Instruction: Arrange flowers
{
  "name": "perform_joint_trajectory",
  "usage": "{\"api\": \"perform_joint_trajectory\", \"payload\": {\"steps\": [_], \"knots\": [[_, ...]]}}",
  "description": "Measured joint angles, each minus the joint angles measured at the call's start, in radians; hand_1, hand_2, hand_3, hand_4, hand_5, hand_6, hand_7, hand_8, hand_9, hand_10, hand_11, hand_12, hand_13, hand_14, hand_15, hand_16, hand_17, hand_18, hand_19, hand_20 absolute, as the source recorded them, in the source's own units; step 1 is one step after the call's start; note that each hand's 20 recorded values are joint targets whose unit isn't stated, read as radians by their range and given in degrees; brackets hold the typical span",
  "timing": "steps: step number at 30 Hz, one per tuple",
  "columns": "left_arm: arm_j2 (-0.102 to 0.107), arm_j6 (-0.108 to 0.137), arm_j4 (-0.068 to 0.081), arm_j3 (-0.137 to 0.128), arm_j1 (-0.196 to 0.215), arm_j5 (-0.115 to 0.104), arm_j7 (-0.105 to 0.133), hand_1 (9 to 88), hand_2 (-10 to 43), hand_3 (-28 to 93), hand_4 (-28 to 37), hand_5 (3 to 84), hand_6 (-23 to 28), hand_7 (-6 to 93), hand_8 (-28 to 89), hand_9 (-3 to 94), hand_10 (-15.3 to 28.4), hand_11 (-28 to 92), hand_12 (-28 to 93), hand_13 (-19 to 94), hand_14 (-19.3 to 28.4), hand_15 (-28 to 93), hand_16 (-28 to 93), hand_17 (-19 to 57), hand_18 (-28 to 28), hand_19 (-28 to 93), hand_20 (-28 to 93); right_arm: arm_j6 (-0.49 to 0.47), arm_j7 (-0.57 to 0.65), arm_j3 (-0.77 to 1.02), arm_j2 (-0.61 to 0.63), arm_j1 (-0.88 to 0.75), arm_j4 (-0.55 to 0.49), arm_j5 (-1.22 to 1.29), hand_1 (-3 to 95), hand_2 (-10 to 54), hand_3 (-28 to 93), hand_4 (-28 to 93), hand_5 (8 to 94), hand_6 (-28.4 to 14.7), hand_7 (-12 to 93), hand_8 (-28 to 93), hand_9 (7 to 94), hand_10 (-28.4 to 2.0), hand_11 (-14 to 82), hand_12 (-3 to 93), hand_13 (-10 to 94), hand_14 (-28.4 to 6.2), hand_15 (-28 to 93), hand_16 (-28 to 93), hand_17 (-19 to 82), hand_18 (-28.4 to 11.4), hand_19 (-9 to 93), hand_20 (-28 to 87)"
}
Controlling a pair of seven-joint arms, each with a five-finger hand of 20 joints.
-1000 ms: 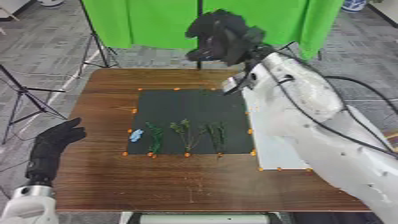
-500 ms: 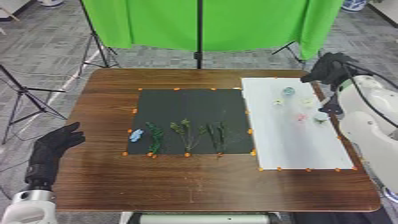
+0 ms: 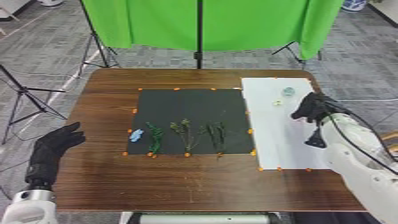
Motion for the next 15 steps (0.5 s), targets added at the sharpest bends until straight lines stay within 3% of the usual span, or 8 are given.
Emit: {"api": "perform_joint_trajectory", "payload": {"steps": [4, 7, 10, 15], "knots": [[0.000, -0.006, 0.000, 0.000, -0.001, 0.000, -0.003, 25.9, 20.4, 70, -25.6, 49.6, 6.4, 12.9, -6, 48.8, 15.0, 23, 10, 41, 19.1, 26, -4, 10.8, 13.4, 14, 19, 0.000, 0.005, -0.022, -0.010, -0.004, 0.009, -0.033, 41.6, -9.5, 67, -14, 64.2, 1.2, 16, -8, 79.5, -12.7, 23.7, 26.1, 87, -3.4, 64, 36, 60, -16.5, 93, 60], [-0.001, -0.008, 0.000, 0.000, 0.000, 0.000, -0.004, 26.0, 20.3, 70, -25.5, 49.7, 6.4, 12.9, -6, 48.8, 15.1, 23, 10, 41, 19.1, 26, -4, 10.7, 13.5, 14, 19, 0.010, 0.011, -0.043, -0.015, -0.006, 0.022, -0.053, 53.3, -9.5, 59, -15, 70.6, -0.1, 18, 6, 85.2, -10.2, 14.4, 39.2, 89, -2.3, 64, 36, 61, -15.8, 93, 61], [-0.001, -0.009, 0.000, 0.000, 0.001, 0.000, -0.003, 26.1, 20.2, 70, -25.4, 49.6, 6.4, 12.9, -6, 48.8, 15.2, 23, 10, 41, 19.1, 26, -4, 10.7, 13.4, 14, 19, 0.111, 0.013, -0.072, -0.016, -0.005, 0.038, -0.070, 60.5, -9.5, 56, -14, 76.8, -1.3, 21, 13, 89.2, -8.7, 11.1, 43.8, 90, -1.6, 64, 36, 63, -15.2, 93, 62], [-0.004, -0.008, -0.001, -0.003, 0.007, 0.000, -0.001, 26.1, 20.2, 69, -25.4, 49.6, 6.5, 12.8, -6, 48.8, 15.1, 23, 10, 41, 19.1, 26, -4, 10.7, 13.4, 14, 19, 0.315, 0.012, -0.135, -0.016, 0.002, 0.079, -0.076, 62.7, -9.5, 57, -15, 79.3, -1.7, 23, 14, 91.1, -8.6, 11.5, 45.1, 91, -1.2, 64, 36, 64, -14.9, 93, 62]]}}
